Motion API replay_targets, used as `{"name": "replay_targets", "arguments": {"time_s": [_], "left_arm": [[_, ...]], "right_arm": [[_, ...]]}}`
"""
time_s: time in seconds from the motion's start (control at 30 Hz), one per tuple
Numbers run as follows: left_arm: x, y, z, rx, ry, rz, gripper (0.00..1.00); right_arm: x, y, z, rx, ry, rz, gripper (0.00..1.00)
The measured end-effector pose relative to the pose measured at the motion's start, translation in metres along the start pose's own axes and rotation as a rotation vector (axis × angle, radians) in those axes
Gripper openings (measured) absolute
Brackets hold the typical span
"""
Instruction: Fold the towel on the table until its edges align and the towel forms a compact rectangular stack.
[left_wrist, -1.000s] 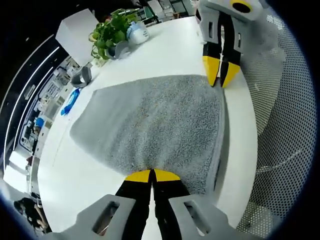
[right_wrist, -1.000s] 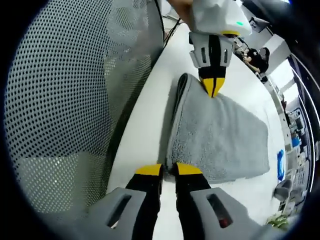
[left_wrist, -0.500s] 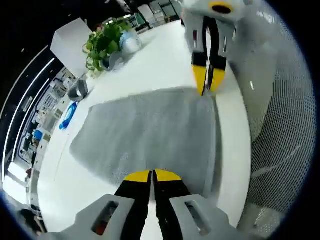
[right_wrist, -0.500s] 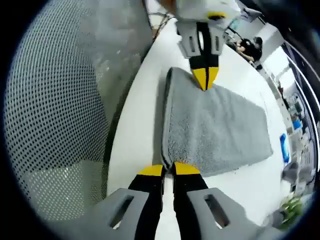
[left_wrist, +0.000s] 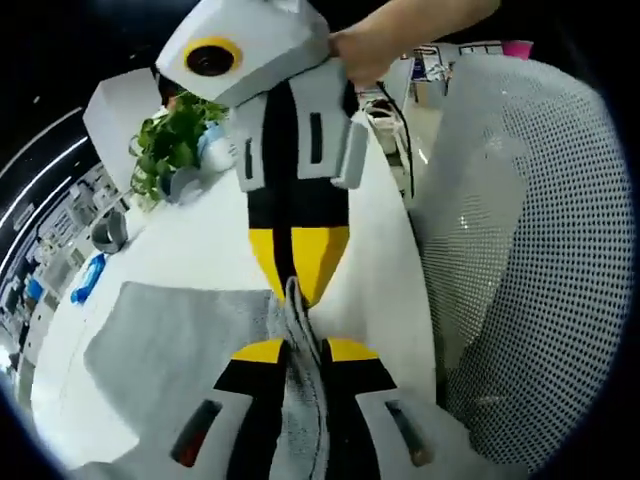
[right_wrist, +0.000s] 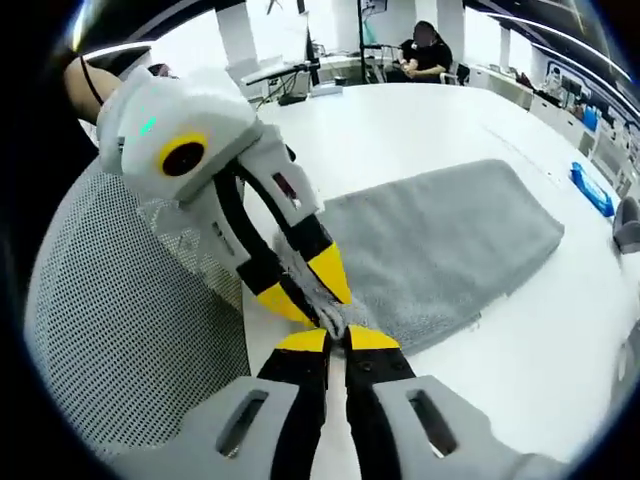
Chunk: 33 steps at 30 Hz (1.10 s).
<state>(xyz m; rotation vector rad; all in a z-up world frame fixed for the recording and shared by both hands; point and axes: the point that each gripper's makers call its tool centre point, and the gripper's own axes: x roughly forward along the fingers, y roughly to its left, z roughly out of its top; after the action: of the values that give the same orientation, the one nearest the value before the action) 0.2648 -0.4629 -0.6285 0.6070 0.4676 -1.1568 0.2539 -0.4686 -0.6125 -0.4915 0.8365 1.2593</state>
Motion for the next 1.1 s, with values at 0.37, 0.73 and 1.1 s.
{"name": "replay_targets", "arguments": {"time_s": [0.37,0.73,1.1], "left_arm": [[-0.008,0.012,-0.004,-0.199,-0.05,-0.019,0.05],[-0.016,0.023,0.005,-0.13,-0.081,0.054,0.18],[-0.019,0.018,-0.024,-0.014,0.043,0.026,0.12]], "right_arm": [[-0.004,-0.01,0.0,-0.769,0.158,-0.187,0.18],[0.012,-0.014,0.018,-0.583,0.126,-0.04,0.03],[-0.01,-0.021,0.027,-0.19,-0.076,-0.017,0.02]]}}
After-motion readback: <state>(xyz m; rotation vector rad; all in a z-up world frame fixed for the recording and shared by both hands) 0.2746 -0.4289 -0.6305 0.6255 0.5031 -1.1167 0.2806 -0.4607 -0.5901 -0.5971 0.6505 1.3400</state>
